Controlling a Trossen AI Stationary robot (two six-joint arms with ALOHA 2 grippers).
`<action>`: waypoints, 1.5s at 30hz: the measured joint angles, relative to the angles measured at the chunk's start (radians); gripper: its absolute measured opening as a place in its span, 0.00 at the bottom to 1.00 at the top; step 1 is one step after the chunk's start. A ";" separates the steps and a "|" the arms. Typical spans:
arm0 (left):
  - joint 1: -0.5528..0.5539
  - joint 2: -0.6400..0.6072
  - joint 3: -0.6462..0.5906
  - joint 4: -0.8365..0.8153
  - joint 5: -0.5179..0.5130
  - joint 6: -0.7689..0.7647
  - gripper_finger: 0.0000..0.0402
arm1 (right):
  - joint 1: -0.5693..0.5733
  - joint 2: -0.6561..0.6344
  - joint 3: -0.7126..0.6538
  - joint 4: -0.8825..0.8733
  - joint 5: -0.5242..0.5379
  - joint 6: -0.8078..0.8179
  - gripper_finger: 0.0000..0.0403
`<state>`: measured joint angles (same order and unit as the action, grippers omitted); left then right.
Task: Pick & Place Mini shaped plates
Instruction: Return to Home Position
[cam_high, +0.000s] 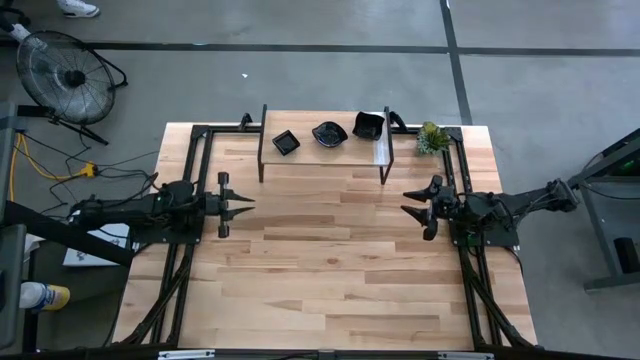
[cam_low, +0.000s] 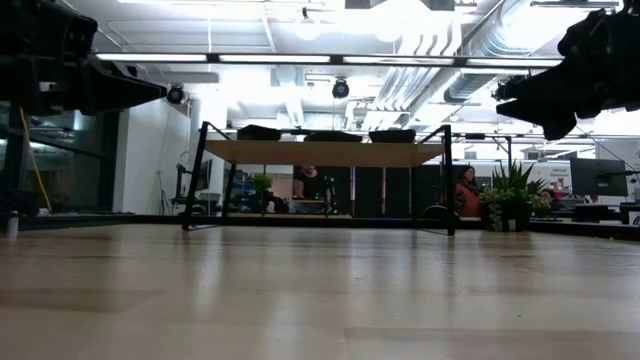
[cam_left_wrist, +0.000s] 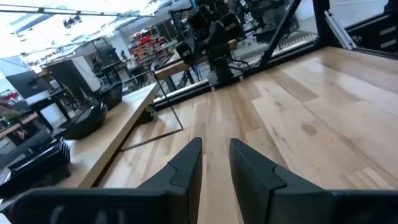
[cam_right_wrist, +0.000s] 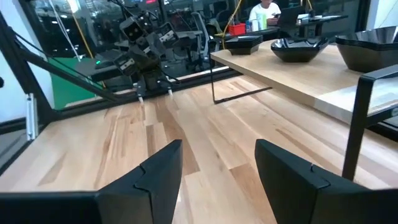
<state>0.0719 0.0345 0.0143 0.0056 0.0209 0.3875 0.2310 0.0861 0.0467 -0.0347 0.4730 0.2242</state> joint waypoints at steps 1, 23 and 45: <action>0.000 0.000 0.000 -0.001 -0.004 0.002 0.20 | -0.005 0.006 0.000 0.000 0.000 0.000 0.49; 0.000 0.006 -0.001 -0.001 -0.011 -0.103 0.20 | -0.048 0.019 -0.004 0.025 0.008 0.052 0.49; 0.000 0.035 -0.001 -0.002 -0.012 -0.075 0.20 | -0.047 0.019 -0.004 0.054 -0.095 0.330 0.49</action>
<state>0.0719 0.0700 0.0128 0.0040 0.0093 0.3130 0.1837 0.1051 0.0425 0.0193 0.3780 0.5540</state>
